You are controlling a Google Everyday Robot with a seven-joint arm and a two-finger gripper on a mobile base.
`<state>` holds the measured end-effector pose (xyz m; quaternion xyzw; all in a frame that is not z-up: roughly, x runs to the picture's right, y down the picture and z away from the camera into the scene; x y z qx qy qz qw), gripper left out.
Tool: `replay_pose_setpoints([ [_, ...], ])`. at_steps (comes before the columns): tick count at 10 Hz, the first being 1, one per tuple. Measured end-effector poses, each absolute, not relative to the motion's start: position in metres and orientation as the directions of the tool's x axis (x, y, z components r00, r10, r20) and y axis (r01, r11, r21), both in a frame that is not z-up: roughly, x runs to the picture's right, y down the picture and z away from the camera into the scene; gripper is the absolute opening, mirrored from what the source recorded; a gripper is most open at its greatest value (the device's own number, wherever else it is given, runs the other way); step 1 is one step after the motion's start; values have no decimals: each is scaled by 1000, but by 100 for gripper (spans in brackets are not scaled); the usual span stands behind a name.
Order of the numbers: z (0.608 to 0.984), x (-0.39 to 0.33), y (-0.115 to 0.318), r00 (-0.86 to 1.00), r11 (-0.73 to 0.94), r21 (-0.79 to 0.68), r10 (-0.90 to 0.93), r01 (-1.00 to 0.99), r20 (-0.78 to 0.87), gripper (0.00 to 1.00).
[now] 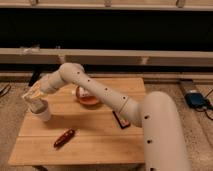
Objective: Place the white sponge in the ceramic cup
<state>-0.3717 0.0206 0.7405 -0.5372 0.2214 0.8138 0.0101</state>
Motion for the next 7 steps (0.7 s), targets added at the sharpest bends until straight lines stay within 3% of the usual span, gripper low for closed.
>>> replay_pose_setpoints([
  [4,764,-365,18,-444,-895,388,-261,-222,-857,78],
  [7,767,-357,13,-443,-896,396,-277,-201,-852,80],
])
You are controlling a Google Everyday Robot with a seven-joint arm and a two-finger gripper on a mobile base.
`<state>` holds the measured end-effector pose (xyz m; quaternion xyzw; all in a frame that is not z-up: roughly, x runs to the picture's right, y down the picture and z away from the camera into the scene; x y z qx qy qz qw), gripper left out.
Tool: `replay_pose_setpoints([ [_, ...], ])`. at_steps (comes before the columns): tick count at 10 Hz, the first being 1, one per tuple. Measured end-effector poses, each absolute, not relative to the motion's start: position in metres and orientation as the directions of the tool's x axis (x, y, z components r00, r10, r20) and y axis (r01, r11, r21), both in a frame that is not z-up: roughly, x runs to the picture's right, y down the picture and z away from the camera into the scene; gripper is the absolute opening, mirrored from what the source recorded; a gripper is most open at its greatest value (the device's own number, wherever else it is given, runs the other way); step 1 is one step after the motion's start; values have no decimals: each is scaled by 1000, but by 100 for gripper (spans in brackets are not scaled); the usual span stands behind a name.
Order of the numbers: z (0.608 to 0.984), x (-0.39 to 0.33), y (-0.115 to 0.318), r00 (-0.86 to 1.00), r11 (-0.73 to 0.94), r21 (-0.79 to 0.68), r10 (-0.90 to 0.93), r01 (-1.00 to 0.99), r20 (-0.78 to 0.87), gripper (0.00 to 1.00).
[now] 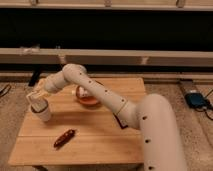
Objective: Place the white sponge in the ceramic cup
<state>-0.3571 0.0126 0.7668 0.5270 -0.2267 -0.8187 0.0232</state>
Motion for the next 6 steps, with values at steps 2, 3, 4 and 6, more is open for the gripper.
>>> replay_pose_setpoints([
  [2,766,-350,9,-426,-896,399,-290,-194,-857,80],
  [3,766,-350,8,-425,-897,398,-289,-193,-858,80],
  [4,766,-351,9,-425,-896,398,-288,-195,-858,80],
  [6,766,-350,9,-425,-897,397,-288,-195,-858,80],
])
